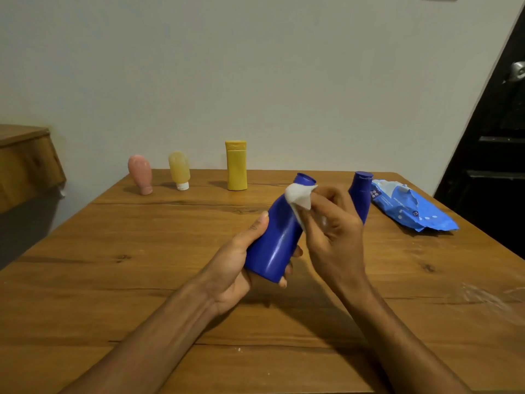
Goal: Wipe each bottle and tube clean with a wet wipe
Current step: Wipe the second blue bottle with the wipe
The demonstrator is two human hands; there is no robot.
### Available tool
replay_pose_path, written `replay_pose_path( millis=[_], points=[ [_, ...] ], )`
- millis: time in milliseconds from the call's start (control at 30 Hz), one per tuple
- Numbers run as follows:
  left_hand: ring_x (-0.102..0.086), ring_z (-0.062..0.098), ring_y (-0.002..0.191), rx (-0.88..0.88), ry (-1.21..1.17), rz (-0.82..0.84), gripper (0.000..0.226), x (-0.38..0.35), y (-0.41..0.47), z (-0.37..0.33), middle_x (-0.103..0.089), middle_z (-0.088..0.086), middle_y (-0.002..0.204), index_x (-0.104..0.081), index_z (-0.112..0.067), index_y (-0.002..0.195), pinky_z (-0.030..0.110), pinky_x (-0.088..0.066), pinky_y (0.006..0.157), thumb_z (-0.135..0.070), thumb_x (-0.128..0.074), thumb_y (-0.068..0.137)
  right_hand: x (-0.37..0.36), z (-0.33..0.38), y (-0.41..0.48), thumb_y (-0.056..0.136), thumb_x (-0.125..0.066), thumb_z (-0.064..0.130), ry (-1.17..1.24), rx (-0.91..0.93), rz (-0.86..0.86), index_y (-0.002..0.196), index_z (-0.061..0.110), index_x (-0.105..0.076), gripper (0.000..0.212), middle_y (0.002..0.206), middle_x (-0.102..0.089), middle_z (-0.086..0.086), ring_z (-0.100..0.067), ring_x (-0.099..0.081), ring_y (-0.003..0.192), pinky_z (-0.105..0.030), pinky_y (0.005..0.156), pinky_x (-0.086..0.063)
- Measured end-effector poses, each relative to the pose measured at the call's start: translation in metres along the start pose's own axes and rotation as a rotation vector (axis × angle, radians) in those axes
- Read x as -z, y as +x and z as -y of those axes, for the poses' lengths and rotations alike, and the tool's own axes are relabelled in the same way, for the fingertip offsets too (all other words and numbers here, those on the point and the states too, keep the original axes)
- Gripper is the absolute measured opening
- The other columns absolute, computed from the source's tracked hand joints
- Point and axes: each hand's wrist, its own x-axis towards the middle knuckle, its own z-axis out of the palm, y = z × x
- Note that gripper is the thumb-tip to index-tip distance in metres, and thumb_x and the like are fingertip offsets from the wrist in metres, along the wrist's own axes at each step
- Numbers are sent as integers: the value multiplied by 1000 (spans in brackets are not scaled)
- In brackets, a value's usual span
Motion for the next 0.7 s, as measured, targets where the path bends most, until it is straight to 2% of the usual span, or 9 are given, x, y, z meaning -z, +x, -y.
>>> replay_pose_path(
  millis=[100, 167, 300, 467, 533, 700],
  points=[
    [-62, 27, 73, -10, -125, -13, 52, 2, 1, -2, -66, 19, 102, -58, -12, 130, 38, -52, 62, -48, -49, 93, -3, 0, -4, 86, -63, 4, 26, 46, 147, 102, 6, -66, 16, 103, -54, -1, -16, -57, 97, -29, 72, -55],
    [-61, 26, 73, 29, -160, 38, 55, 3, -1, -4, -65, 17, 99, -56, -9, 131, 36, -52, 61, -49, -45, 95, -1, 0, -1, 87, -65, 4, 33, 20, 77, 101, 3, -67, 15, 100, -56, -2, -12, -56, 94, -22, 71, -51],
    [-63, 24, 74, 107, -170, 128, 58, 3, -5, -4, -65, 16, 97, -51, -5, 134, 32, -55, 58, -48, -45, 96, 4, 4, 6, 89, -60, 18, 112, -87, -104, 107, 5, -67, 23, 99, -60, -3, -1, -56, 91, -10, 70, -44],
    [-61, 21, 69, 90, -244, 111, 54, 2, -4, -6, -65, 14, 92, -56, -8, 129, 30, -53, 54, -48, -41, 95, 4, 8, 5, 88, -59, 25, 166, -101, 19, 101, 25, -66, 14, 97, -60, 7, -6, -58, 90, -13, 68, -46],
    [-61, 20, 65, 103, -247, 115, 52, 2, -6, -8, -64, 14, 89, -57, -8, 126, 29, -52, 50, -47, -42, 94, 5, 9, 6, 87, -58, 27, 202, -118, 12, 100, 32, -63, 15, 97, -60, 10, -6, -59, 91, -14, 68, -47],
    [-60, 20, 60, 167, -233, 131, 51, 0, -8, -7, -64, 14, 85, -59, -7, 123, 29, -52, 46, -46, -46, 91, 8, 3, 8, 89, -58, 24, 205, -168, -96, 109, 20, -65, 22, 103, -62, 6, -7, -59, 94, -18, 72, -49]
  ],
)
